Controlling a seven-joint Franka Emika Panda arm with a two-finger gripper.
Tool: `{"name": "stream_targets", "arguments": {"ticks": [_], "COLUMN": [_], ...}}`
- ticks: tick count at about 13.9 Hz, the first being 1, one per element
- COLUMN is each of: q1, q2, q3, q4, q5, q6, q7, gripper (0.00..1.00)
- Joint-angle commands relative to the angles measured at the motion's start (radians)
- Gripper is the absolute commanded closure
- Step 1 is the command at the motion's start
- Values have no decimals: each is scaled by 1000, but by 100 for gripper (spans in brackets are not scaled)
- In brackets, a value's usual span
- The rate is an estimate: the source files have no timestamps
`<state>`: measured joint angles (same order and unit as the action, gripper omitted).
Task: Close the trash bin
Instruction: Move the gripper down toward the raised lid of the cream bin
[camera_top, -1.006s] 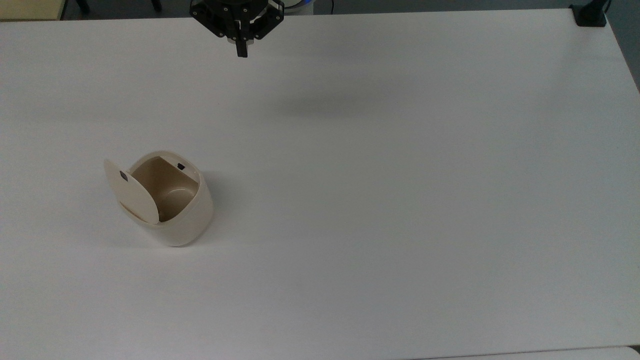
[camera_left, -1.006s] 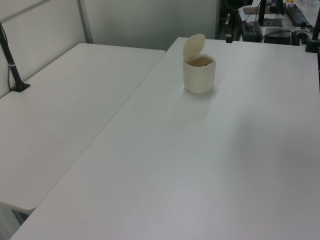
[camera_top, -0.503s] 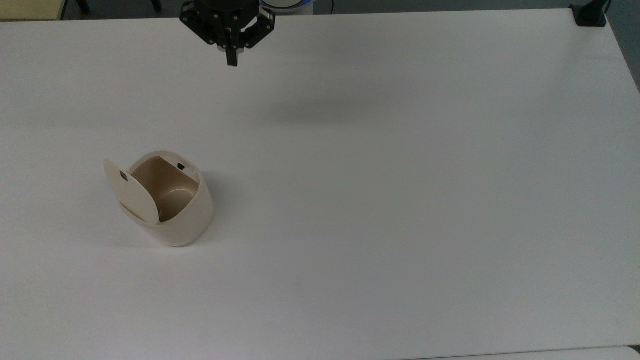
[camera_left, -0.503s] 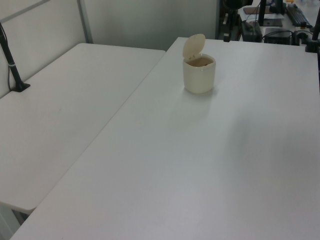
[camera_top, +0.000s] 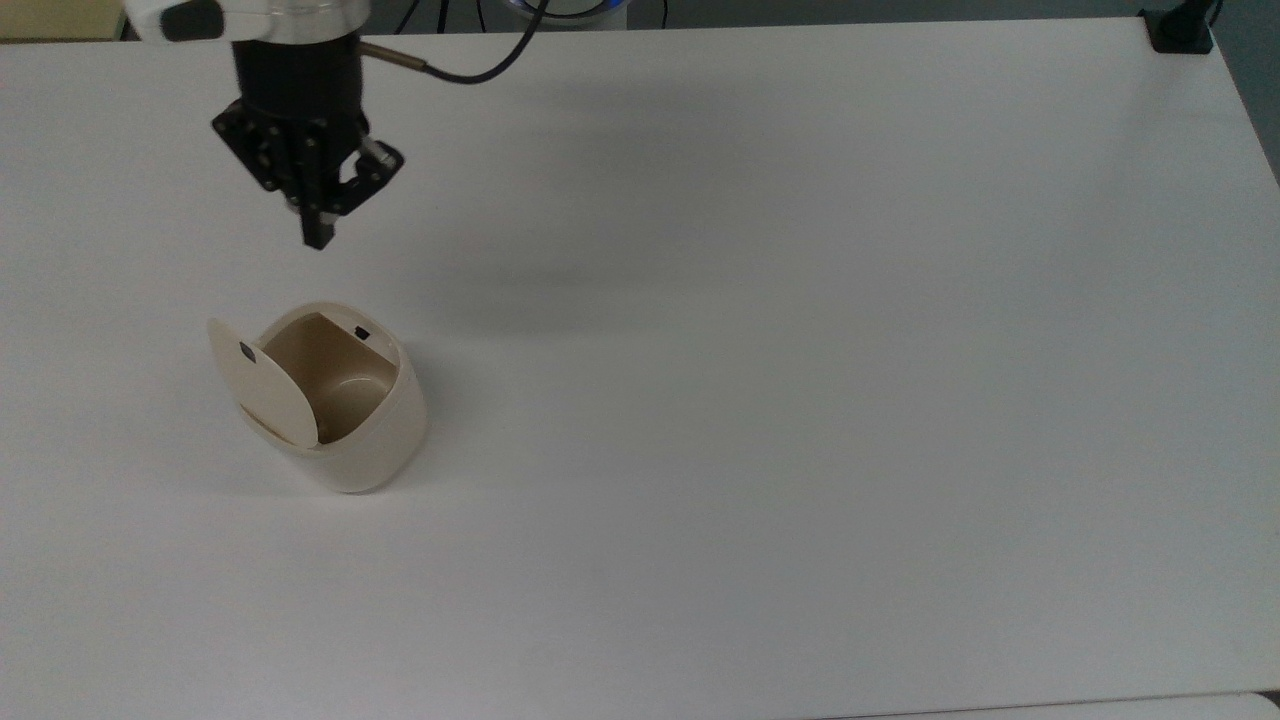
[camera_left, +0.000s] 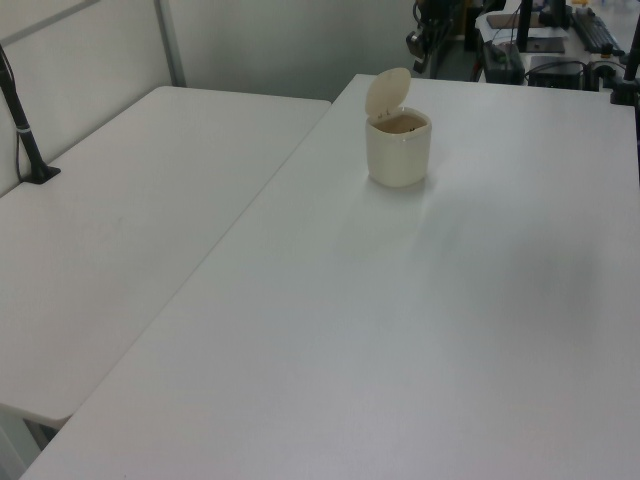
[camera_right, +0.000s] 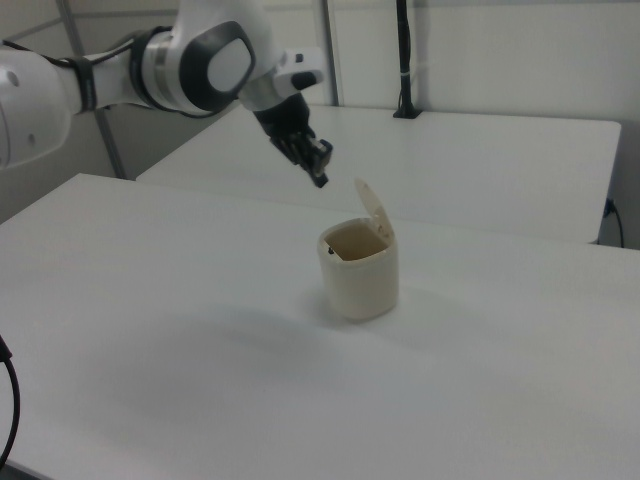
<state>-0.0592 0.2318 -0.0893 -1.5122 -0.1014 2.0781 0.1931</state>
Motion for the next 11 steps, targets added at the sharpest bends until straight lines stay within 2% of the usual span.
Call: {"name": "stream_targets", "arguments": {"ticks": [1,5,11], "q1": [-56,-103,-94], "q2": [64,116,159], "q3": [0,0,3], "q4": [49,49,40], "q5": [-6,0,2], "q6": [175,388,407], "q7": [60,104,123], "gripper": [100,100,100]}}
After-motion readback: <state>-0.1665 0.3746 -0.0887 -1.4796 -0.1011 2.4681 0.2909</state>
